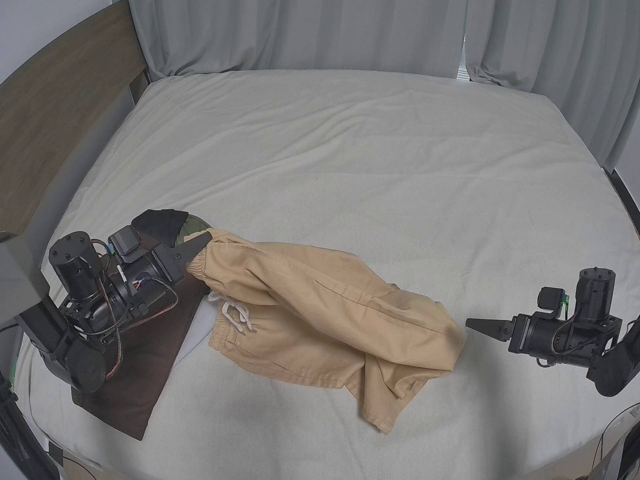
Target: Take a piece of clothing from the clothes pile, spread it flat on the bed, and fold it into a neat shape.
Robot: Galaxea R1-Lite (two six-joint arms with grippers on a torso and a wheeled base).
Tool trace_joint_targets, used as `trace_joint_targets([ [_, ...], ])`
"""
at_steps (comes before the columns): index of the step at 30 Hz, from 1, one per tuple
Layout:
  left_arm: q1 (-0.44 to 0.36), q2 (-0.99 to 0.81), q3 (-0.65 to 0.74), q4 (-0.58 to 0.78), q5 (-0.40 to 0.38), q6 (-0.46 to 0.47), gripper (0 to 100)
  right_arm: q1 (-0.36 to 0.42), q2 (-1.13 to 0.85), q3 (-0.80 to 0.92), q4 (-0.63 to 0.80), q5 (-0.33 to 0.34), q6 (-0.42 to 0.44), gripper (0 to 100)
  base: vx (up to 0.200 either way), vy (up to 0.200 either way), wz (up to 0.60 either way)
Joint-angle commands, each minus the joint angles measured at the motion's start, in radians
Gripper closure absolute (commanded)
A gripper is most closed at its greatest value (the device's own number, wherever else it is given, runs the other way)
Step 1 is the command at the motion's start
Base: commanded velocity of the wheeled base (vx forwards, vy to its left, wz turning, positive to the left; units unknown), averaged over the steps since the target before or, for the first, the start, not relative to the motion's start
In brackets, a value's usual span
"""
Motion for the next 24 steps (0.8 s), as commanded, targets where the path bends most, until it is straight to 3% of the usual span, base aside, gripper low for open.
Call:
trace_joint_targets([
  [1, 0.01, 0.001, -0.005, 0.0, -0.001, -0.001, 100, 0.007, 0.093, 0.008, -0.03, 0.007, 0.034, 0, 0.0, 0.0, 0.0],
  [4, 0.011, 0.0, -0.005, 0.0, -0.001, -0.001, 100, 0.011, 0.124, 0.008, -0.064, 0.045, 0.08, 0, 0.0, 0.0, 0.0],
  [14, 0.011, -0.004, -0.008, -0.001, -0.001, -0.001, 100, 0.027, 0.23, 0.01, -0.179, 0.079, 0.132, 0, 0.0, 0.0, 0.0],
  [15, 0.013, -0.005, -0.011, -0.001, -0.001, -0.001, 100, 0.036, 0.268, 0.019, -0.249, 0.099, 0.194, 0, 0.0, 0.0, 0.0],
  [19, 0.013, -0.005, -0.013, -0.001, -0.001, -0.001, 100, 0.036, 0.352, 0.041, -0.449, 0.136, 0.3, 0, 0.0, 0.0, 0.0],
  [24, 0.013, -0.007, -0.013, -0.001, -0.001, -0.001, 100, 0.039, 0.385, 0.031, -0.446, 0.141, 0.309, 0, 0.0, 0.0, 0.0],
])
